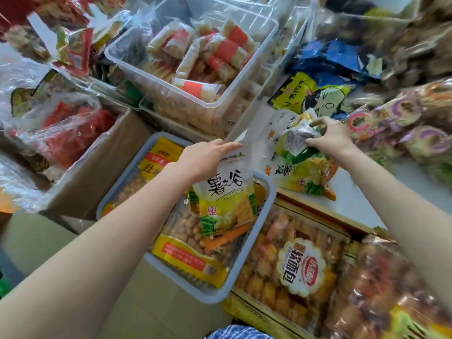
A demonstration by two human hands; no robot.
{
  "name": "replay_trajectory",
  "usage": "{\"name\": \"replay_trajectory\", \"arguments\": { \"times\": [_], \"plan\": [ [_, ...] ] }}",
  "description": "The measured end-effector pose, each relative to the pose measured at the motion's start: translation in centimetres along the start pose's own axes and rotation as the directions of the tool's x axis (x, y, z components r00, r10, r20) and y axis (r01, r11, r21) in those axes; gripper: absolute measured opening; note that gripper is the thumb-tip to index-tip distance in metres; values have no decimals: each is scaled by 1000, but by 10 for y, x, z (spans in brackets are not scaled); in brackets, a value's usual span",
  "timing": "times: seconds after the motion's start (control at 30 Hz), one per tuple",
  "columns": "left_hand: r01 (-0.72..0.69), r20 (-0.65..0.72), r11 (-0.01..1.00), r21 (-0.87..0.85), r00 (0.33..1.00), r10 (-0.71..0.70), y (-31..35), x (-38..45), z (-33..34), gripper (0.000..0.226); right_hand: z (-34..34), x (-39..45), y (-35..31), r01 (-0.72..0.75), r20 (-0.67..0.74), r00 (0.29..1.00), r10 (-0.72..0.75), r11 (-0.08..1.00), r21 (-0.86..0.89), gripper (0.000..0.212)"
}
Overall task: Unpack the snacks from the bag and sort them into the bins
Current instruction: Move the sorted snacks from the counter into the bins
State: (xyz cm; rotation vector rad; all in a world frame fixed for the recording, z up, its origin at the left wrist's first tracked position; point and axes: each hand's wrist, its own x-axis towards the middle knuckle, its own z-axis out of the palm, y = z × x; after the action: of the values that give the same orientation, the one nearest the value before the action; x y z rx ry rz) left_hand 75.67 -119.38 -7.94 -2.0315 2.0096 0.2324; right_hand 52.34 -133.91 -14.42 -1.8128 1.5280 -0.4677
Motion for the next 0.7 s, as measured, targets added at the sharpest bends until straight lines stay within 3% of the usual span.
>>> {"name": "replay_trajectory", "arguments": {
  "times": [0.1, 0.27, 0.4, 0.5, 0.6, 0.63, 0.7],
  "plan": [
    [13, -20, 1000, 8, 1000, -13, 5, -3, 2, 81, -24, -49, 2, -59, 110, 993, 51, 996, 68, 39],
    [-26, -43, 998, 52, 999, 28, 21, -6, 2, 78, -15, -116, 37, -27, 426, 876, 228, 903, -429, 54],
    [-29, -58, 998, 54, 998, 33, 22, -9, 1, 78, 3, -96, 46, 68, 362, 923, 129, 873, -483, 74],
    [-28, -59, 999, 38, 998, 30, 21, -10, 3, 79, 22, -66, 43, 272, 418, 908, 19, 731, -625, 79],
    [-36, -66, 999, 36, 997, 39, 18, -5, 5, 78, 36, -36, 39, 297, 446, 892, 67, 659, -691, 80],
    [-38, -65, 999, 40, 997, 40, 18, -2, 5, 78, 40, -29, 38, 299, 447, 890, 92, 622, -723, 75],
    [-41, -54, 998, 45, 998, 44, 15, 4, 5, 76, 45, -18, 35, 336, 463, 883, 80, 580, -742, 36]
  ]
}}
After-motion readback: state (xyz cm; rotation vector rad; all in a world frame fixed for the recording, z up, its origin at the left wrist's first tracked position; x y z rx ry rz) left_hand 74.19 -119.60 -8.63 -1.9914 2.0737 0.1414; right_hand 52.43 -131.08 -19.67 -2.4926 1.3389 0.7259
